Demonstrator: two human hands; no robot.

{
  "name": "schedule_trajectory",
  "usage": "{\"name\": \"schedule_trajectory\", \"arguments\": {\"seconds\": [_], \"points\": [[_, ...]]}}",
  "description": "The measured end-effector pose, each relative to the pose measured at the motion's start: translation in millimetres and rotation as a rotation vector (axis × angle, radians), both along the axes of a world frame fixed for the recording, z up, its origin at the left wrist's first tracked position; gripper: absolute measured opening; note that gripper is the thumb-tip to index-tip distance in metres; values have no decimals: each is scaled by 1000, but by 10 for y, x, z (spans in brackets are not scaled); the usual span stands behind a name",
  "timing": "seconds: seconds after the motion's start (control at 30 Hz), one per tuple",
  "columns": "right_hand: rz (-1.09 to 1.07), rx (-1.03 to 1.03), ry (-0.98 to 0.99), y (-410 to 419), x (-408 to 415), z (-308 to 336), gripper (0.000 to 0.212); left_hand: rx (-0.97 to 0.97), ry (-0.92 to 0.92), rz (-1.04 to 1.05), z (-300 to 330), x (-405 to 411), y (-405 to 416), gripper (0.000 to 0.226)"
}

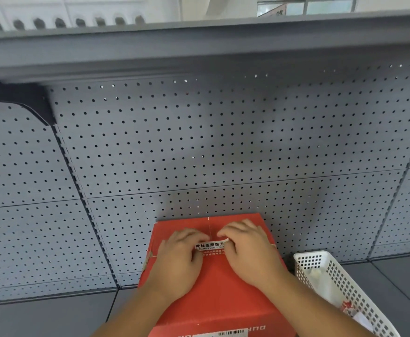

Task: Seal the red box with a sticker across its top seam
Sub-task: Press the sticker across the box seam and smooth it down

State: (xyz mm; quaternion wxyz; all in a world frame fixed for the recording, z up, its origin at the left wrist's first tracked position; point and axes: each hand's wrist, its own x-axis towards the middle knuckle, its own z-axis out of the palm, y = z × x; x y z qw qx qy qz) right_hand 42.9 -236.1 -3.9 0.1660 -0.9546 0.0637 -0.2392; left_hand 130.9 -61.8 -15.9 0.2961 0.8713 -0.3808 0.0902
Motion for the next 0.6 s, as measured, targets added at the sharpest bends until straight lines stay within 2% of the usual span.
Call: {"name": "schedule_trajectory", "arguments": {"seconds": [0.07,0.13,0.27,0.5,0.6], "points": [[57,-81,69,47,-51,27,44,101,-8,-90,-21,-4,1,54],[81,-107,180,50,-99,24,45,214,-6,-148,-32,3,28,63],[92,-114,314,2,-211,-56,51,340,-14,-184,19,-47,68,57],[-28,-71,228,16,-252,-148,55,355,-202,50,-5,-219,52,61],[-64,-48,201,23,-260,-136,55,344,-228,138,-19,-258,80,60]]}}
